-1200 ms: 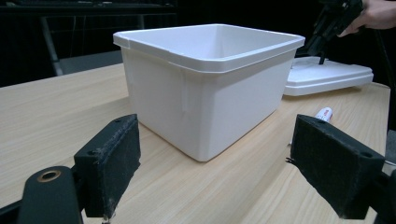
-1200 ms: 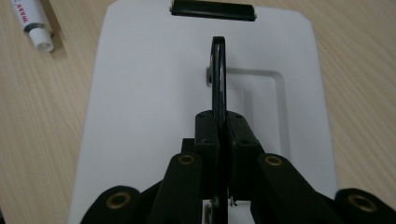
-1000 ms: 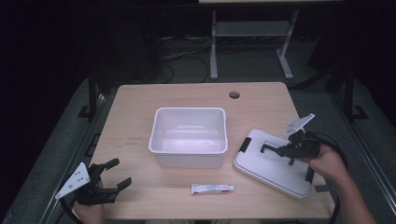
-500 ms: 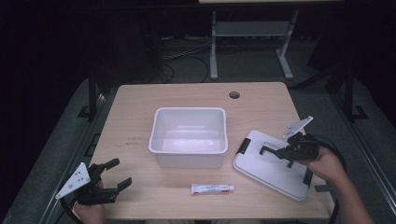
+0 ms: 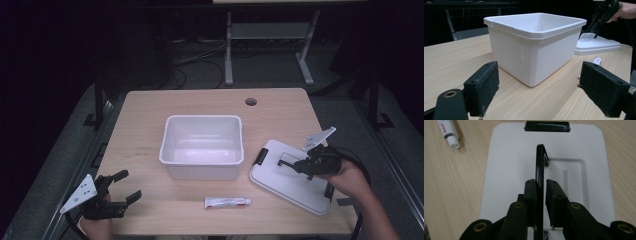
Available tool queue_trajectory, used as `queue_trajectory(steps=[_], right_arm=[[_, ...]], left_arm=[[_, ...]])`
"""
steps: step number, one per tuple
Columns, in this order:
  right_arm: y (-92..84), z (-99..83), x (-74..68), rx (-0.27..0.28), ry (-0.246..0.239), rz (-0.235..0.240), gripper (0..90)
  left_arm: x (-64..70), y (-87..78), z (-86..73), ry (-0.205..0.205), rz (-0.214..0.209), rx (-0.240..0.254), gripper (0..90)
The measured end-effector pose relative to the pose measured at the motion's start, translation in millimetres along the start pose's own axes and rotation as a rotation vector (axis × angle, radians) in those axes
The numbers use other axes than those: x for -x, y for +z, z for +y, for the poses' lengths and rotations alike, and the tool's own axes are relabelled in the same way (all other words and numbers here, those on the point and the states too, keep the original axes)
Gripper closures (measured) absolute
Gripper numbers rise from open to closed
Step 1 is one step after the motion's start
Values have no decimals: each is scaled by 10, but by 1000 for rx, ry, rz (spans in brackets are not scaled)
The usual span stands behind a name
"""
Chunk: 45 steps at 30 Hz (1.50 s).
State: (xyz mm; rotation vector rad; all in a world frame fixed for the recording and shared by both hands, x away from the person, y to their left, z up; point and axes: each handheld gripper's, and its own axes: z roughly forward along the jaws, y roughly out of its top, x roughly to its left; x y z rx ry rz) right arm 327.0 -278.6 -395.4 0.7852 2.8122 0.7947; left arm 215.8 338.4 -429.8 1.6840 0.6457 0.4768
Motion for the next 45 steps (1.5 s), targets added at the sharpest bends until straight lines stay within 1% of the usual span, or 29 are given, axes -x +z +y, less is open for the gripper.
queue_trajectory(steps=[5, 6, 7, 8, 9, 13, 15, 16, 21, 24, 30, 35, 38, 41, 45], right_arm=[[-15, 26, -48, 5, -19, 7, 743], [-19, 35, -64, 7, -18, 7, 732], [-16, 51, -91, 10, -23, 8, 700], [-12, 59, -104, 10, -26, 7, 693], [-5, 76, -129, 8, -39, 8, 682], [-9, 116, -199, 16, -52, -5, 648], [-21, 129, -220, 21, -64, -16, 648], [-32, 136, -228, 24, -62, -8, 650], [-82, 183, -284, 37, -74, -7, 646], [-82, 225, -327, 43, -95, -2, 641], [-21, 315, -442, 47, -135, 14, 633], [59, 386, -542, 45, -166, 39, 624], [106, 424, -604, 39, -172, 58, 612], [139, 446, -638, 37, -181, 65, 606], [220, 485, -714, 31, -204, 83, 601]], left_arm=[[-3, 0, 1, -1, -2, 1, 157], [-4, 0, 0, -1, -2, 1, 157], [-5, -1, 1, -1, -2, 1, 157], [-5, -1, 1, -1, -3, 1, 157], [-5, -3, 1, -1, -2, 1, 157], [-3, -8, 3, 1, 0, 1, 157], [-3, -10, 3, 2, 0, 3, 157], [-4, -10, 3, 2, -1, 3, 157], [0, -7, 5, 3, 0, 1, 157], [2, -9, 6, 4, 0, 2, 157], [-2, -10, 5, 3, -1, 2, 157], [-4, -13, 5, 4, -2, 3, 157], [-5, -14, 5, 2, -3, 6, 157], [-3, -15, 5, 2, -3, 6, 157], [1, -13, 7, 6, -3, 3, 157]])
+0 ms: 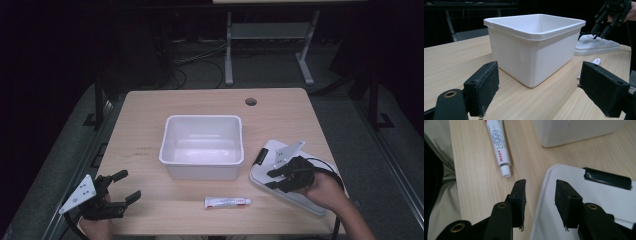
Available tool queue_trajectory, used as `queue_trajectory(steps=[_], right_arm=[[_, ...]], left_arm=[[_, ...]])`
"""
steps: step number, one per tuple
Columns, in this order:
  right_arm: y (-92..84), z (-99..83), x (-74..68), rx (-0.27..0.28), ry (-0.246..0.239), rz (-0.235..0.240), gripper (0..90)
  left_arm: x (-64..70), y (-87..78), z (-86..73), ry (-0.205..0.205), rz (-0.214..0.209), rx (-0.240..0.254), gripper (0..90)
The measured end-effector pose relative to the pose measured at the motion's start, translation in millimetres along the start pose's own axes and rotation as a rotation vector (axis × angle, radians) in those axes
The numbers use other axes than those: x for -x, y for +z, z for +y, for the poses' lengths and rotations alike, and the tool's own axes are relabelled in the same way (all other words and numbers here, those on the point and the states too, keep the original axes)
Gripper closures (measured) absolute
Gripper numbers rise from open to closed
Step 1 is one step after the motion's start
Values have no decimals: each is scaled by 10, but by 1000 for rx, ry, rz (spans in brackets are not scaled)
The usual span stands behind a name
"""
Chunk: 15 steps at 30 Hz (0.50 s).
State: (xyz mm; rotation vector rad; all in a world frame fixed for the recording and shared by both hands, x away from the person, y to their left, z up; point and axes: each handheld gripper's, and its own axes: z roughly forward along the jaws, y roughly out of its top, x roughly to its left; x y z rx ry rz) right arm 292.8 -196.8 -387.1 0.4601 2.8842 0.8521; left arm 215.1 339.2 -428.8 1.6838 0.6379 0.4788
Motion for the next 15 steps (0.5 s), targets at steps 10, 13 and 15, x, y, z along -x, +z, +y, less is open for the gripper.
queue_trajectory(steps=[10, 13, 15], right_arm=[[150, 86, -94, -7, -30, 38, 590], [199, 112, -120, -10, -41, 50, 588], [232, 130, -136, -16, -49, 55, 586]], left_arm=[[0, 0, 0, 0, 0, 1, 157], [0, -1, 0, 1, 0, 0, 157], [0, -2, -1, 0, 0, 3, 157]])
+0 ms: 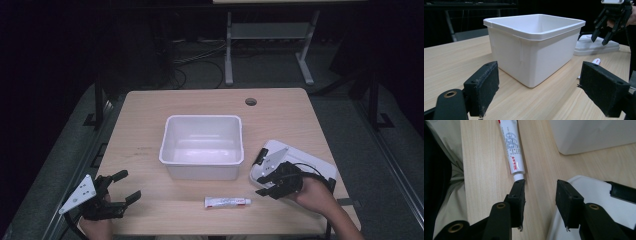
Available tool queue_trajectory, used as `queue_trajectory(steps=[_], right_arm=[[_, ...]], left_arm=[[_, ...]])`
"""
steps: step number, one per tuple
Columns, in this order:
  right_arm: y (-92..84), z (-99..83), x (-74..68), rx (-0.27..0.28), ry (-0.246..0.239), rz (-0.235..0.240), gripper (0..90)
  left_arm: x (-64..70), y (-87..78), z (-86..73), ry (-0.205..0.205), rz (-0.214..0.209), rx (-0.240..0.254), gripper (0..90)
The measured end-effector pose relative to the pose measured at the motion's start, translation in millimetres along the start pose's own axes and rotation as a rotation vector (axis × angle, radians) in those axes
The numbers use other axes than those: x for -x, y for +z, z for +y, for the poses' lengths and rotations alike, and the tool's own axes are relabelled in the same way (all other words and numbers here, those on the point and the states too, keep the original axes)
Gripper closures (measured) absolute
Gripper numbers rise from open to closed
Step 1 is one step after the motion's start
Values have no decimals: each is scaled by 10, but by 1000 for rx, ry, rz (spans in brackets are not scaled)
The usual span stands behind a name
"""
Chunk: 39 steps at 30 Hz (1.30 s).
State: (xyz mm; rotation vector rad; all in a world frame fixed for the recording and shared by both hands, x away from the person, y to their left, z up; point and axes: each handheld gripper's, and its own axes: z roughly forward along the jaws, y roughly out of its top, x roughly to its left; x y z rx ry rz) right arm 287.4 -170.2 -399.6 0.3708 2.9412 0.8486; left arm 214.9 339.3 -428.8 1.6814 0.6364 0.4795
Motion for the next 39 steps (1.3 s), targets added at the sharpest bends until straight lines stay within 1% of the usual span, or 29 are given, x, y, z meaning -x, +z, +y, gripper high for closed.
queue_trajectory(steps=[4, 10, 18, 22, 27, 29, 39], right_arm=[[46, 48, -32, -1, -14, 12, 582], [111, 121, -95, -1, -36, 24, 571], [227, 199, -158, -14, -63, 48, 566], [282, 229, -171, -14, -66, 62, 564], [349, 264, -197, -27, -81, 71, 561], [375, 279, -206, -27, -90, 74, 553], [491, 321, -238, -43, -101, 83, 550]], left_arm=[[-2, -1, -1, -4, -1, 2, 157], [-1, 1, 0, 0, -2, -1, 157], [0, -1, -2, -3, -1, 2, 157], [-3, 1, -2, -3, -3, 1, 157], [-2, -3, -2, -5, -2, 5, 157], [-3, -4, -2, -6, -1, 5, 157], [-5, -12, -1, -5, -2, 5, 157]])
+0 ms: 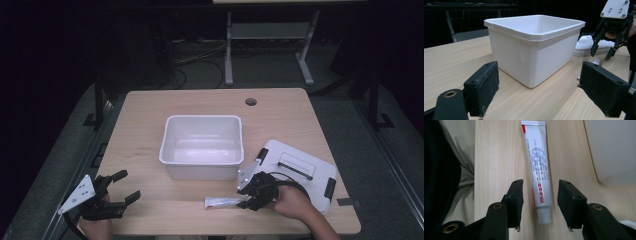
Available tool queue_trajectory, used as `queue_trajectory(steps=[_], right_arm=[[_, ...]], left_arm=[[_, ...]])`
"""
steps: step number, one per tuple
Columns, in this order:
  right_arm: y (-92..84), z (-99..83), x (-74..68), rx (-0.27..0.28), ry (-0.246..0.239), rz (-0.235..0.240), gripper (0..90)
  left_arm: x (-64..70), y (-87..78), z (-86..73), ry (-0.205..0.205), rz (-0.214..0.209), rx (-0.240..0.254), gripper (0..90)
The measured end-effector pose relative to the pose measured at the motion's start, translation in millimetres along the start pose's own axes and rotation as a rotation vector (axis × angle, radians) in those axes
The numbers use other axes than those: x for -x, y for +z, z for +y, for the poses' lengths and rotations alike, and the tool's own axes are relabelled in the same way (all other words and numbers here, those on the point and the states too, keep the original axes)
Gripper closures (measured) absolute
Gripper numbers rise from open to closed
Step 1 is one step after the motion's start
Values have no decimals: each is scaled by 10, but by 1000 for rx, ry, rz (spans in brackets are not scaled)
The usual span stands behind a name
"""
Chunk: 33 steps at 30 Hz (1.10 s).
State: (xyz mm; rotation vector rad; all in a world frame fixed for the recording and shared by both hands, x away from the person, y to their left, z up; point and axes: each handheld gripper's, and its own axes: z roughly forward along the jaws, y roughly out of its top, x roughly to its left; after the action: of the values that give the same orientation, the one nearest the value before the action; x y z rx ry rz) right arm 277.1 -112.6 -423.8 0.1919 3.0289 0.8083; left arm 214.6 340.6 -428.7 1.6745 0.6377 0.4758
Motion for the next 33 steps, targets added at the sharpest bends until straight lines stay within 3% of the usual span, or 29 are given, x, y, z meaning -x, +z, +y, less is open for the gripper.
queue_trajectory(steps=[11, 33], right_arm=[[123, 66, -4, -27, -21, 8, 552], [238, 95, 19, -44, -10, 31, 590]], left_arm=[[0, 2, 2, 4, 0, -4, 157], [4, 3, 4, 7, -1, -3, 157]])
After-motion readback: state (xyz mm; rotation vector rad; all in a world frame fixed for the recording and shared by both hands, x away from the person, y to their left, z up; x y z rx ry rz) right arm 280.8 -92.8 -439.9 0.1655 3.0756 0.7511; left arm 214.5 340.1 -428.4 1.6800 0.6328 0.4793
